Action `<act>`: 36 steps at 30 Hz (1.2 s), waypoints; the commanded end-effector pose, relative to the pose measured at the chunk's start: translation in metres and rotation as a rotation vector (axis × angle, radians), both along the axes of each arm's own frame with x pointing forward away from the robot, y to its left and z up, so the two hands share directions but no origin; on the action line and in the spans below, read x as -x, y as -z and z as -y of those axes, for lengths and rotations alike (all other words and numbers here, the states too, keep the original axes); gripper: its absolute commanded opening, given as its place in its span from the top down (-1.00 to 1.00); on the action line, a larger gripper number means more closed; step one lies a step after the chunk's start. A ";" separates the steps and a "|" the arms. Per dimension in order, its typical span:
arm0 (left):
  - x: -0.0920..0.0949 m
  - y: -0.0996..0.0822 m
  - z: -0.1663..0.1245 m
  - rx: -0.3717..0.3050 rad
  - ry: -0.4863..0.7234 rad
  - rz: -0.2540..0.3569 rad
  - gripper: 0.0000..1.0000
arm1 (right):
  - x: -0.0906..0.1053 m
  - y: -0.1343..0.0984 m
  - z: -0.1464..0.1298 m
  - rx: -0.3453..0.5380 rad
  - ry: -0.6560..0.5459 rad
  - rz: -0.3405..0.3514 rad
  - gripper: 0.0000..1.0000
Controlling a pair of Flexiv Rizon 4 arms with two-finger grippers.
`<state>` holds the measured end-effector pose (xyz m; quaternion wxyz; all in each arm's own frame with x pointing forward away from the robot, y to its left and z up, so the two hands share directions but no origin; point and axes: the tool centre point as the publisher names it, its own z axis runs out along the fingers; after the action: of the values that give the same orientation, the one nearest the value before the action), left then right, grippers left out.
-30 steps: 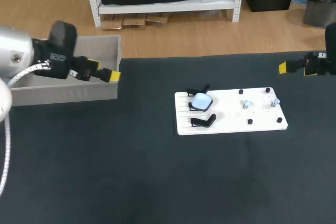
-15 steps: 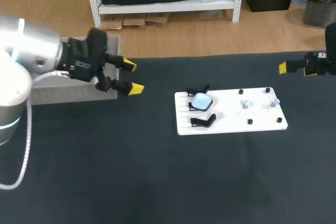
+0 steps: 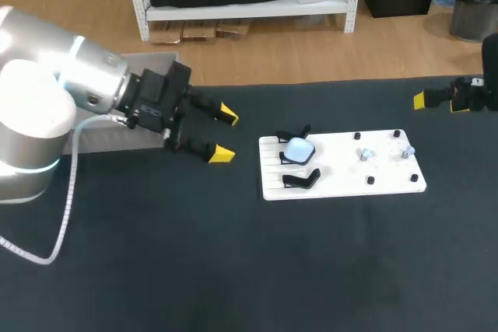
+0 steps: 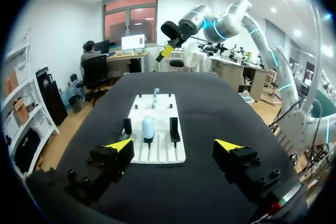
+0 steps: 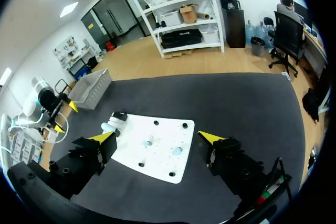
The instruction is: Pick up each earbud case from the left stands, insert the matching earbuds, close the lid, and place the case in the box.
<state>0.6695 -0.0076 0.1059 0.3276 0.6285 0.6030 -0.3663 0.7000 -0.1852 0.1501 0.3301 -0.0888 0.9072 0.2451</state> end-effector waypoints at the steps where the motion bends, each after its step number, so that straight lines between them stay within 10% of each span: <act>1: -0.005 0.012 0.011 0.002 0.077 -0.039 -1.00 | 0.000 0.000 0.001 -0.001 -0.002 0.000 -1.00; 18: -0.010 0.038 0.036 0.078 0.047 -0.016 -0.86 | 0.000 0.000 0.001 -0.001 -0.002 0.000 -1.00; 29: -0.022 0.052 0.061 0.080 0.013 -0.029 0.04 | 0.000 0.000 0.001 -0.001 -0.002 0.000 -1.00; 36: -0.030 0.060 0.072 0.068 -0.002 -0.020 0.04 | 0.000 0.000 0.001 -0.001 -0.002 0.000 -1.00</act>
<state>0.6927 -0.0726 0.0509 0.3442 0.6117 0.5946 -0.3921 0.7000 -0.1852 0.1501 0.3301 -0.0888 0.9072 0.2451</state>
